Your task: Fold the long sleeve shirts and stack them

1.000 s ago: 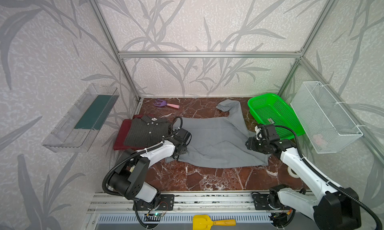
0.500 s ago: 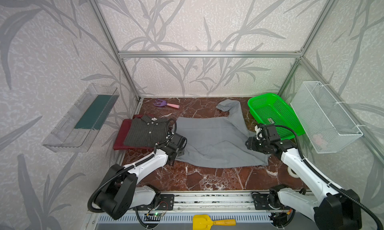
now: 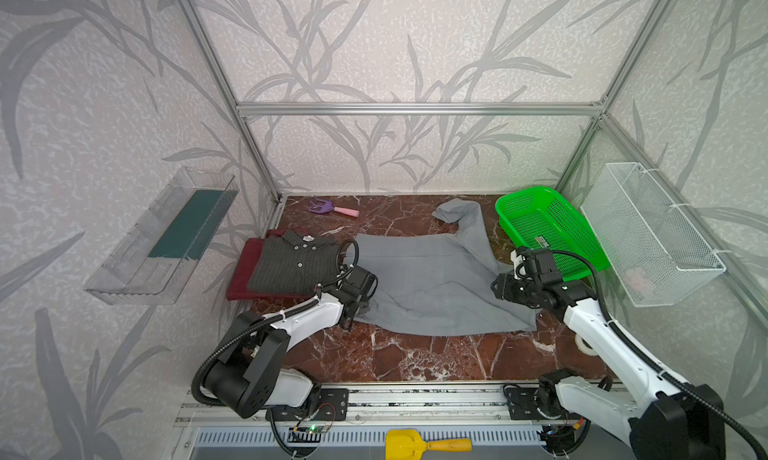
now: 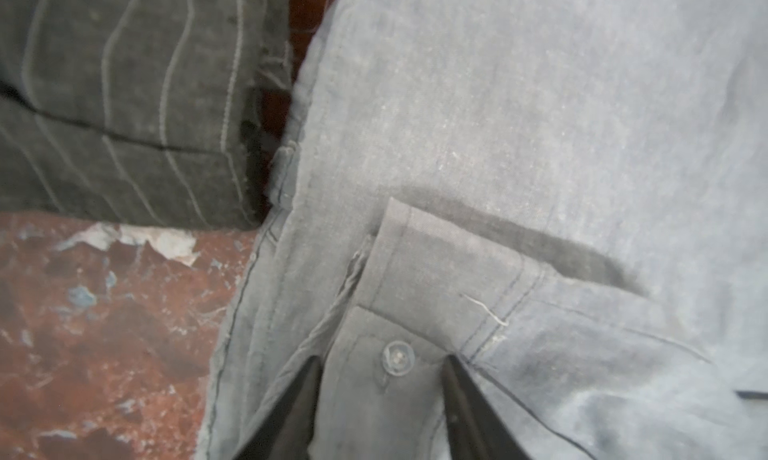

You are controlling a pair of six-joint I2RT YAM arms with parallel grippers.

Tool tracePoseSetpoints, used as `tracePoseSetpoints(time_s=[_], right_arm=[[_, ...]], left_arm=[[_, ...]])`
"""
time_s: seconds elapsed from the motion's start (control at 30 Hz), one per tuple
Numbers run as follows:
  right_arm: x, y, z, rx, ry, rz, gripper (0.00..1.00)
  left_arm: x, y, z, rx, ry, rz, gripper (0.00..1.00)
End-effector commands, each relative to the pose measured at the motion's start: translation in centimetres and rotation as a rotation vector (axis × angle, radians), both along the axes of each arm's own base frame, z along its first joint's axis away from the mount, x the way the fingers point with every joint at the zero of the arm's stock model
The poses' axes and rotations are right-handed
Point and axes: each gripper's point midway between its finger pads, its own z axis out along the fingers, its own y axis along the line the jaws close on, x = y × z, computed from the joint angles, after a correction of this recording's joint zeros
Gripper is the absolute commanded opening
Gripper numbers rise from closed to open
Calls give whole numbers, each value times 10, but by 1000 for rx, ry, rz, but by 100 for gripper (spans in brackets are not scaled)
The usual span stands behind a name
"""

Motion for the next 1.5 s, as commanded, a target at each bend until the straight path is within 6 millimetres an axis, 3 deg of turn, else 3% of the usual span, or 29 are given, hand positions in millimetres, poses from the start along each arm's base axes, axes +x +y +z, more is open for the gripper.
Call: tracePoseSetpoints(time_s=[0.0,0.27,0.4,0.5,0.6,0.77,0.9,1.0,1.1,1.23,1.47], right_arm=[[-1,0,3,-1,-6,0,56],[-2,1,2,0,-4,3,56],[-3,1,2,-2,-2,6,56],[-4,-1,1,-8,-4,1,56],[-2,-2,2,-5,-18,-8,56],[0,6,10,36,-13,8,56],[0,4,17,26,-32,13,56],[-2,7,19,38,-33,26,55],[-5,12,18,69,-22,44,55],[-22,20,19,115,19,67,53],[-46,41,9,221,66,124,49]], left_arm=[[-3,4,2,12,7,11,37],[8,-4,26,-26,-45,0,0],[7,-4,29,-28,-47,-1,0],[11,-7,43,-58,-79,-3,0],[30,-19,80,-108,-201,-48,0],[65,-36,159,-131,-403,-130,0],[86,-40,200,-125,-496,-145,0],[98,-45,220,-134,-542,-151,0],[107,-49,222,-139,-537,-143,0],[112,-48,210,-138,-512,-109,0],[99,-44,190,-186,-491,-70,0]])
